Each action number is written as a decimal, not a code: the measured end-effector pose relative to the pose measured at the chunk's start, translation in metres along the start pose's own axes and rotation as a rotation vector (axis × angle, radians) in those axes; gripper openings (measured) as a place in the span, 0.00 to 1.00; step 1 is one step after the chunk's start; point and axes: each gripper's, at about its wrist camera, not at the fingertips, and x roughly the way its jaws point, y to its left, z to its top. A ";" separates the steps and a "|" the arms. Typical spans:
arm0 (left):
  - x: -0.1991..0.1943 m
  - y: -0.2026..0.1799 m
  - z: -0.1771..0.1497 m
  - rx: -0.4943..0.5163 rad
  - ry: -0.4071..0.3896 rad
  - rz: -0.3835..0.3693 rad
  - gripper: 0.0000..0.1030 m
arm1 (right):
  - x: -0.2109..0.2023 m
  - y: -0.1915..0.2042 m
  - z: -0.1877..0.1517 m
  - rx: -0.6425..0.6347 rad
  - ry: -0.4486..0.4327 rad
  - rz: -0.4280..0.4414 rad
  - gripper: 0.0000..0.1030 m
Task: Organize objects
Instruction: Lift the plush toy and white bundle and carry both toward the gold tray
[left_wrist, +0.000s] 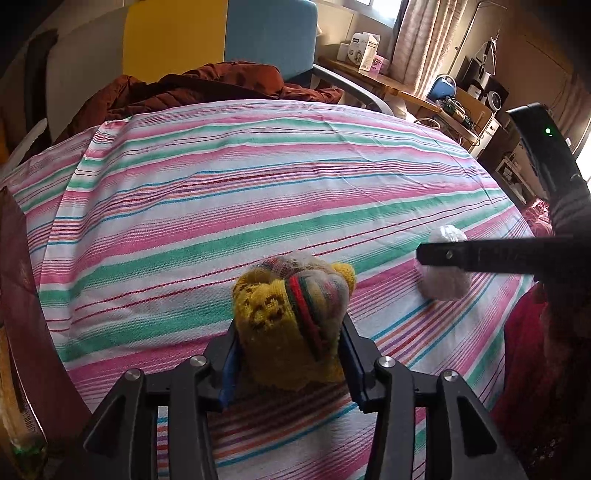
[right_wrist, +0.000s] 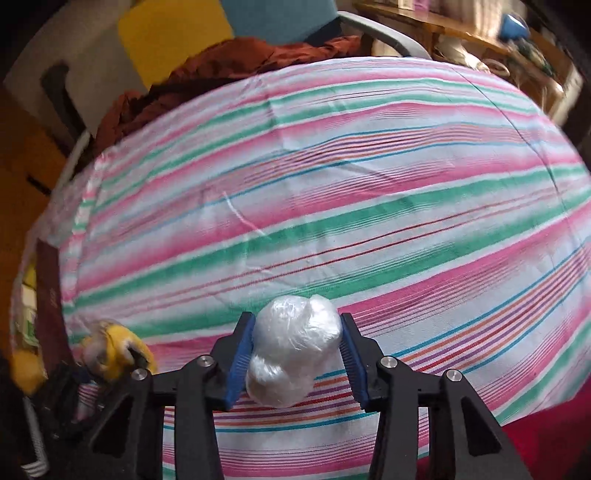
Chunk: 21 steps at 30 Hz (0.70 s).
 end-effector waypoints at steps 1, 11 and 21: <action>0.000 0.000 0.000 -0.001 -0.002 0.000 0.47 | 0.005 0.006 -0.003 -0.026 0.009 -0.010 0.42; -0.001 0.004 -0.002 -0.010 -0.013 -0.021 0.47 | 0.011 0.000 -0.003 0.010 0.033 0.068 0.67; -0.002 0.006 -0.003 -0.019 -0.019 -0.040 0.47 | 0.011 0.003 -0.007 -0.003 0.049 0.073 0.90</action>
